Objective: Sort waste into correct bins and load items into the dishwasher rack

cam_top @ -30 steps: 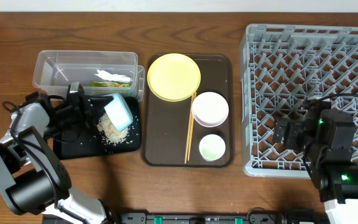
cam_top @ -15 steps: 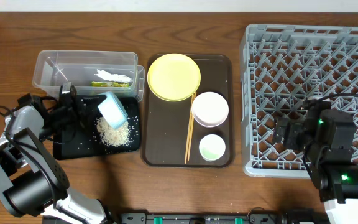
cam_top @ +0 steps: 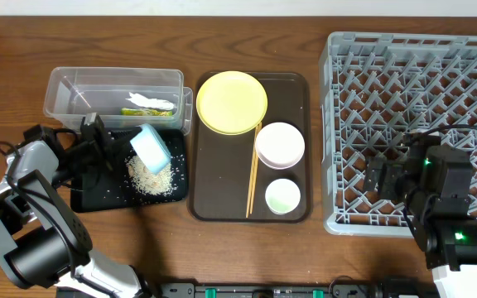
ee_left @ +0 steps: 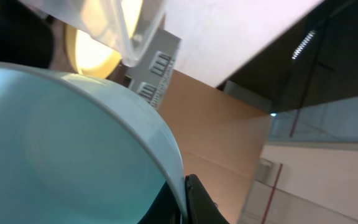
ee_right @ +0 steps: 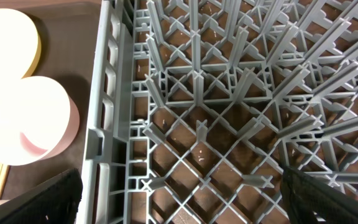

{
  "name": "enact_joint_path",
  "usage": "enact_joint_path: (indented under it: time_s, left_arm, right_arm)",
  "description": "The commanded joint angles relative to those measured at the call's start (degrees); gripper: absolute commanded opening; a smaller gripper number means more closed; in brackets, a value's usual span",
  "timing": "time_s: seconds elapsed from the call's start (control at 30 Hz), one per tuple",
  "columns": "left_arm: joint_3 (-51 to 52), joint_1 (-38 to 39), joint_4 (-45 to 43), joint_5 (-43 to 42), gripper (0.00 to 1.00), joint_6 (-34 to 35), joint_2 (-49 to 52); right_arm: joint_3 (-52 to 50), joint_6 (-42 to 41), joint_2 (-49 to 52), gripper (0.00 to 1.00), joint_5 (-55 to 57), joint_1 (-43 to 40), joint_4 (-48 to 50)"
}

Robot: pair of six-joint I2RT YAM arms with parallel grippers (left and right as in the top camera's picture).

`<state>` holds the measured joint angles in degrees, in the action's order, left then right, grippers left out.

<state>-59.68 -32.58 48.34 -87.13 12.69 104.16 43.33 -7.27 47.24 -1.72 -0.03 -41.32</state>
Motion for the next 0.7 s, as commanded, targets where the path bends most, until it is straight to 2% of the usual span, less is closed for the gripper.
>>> enact_joint_path:
  time_s: [0.0, 0.07, 0.1, 0.2, 0.27, 0.43, 0.67]
  left_arm:
    - [0.0, -0.24, 0.02, 3.78, 0.06, 2.56, 0.0]
    - [0.0, -0.24, -0.02, 0.83, 0.06, 3.41, -0.07]
    - [0.0, -0.11, 0.0, -2.47, 0.06, 1.44, -0.17]
    - [-0.11, 0.81, 1.44, -1.73, 0.06, -3.91, -2.05]
    - [-0.11, 2.38, 1.92, 3.76, 0.06, -4.59, -4.37]
    - [-0.24, 10.16, 0.5, 23.89, 0.06, -4.52, -13.2]
    - [-0.66, 28.7, -6.86, 46.21, 0.06, -4.48, -23.45]
  right_arm:
    - [1.07, -0.83, 0.02, 0.99, -0.22, 0.81, -0.07]
    - [1.07, -0.83, 0.02, 0.99, -0.22, 0.81, -0.07]
    - [1.07, -0.83, 0.02, 0.99, -0.22, 0.81, -0.07]
    - [1.07, -0.83, 0.02, 0.99, -0.22, 0.81, 0.02]
    - [1.07, -0.83, 0.02, 0.99, -0.22, 0.81, 0.28]
    - [1.07, -0.83, 0.02, 0.99, -0.22, 0.81, 0.85]
    - [1.07, -0.83, 0.02, 0.99, -0.22, 0.81, 0.83]
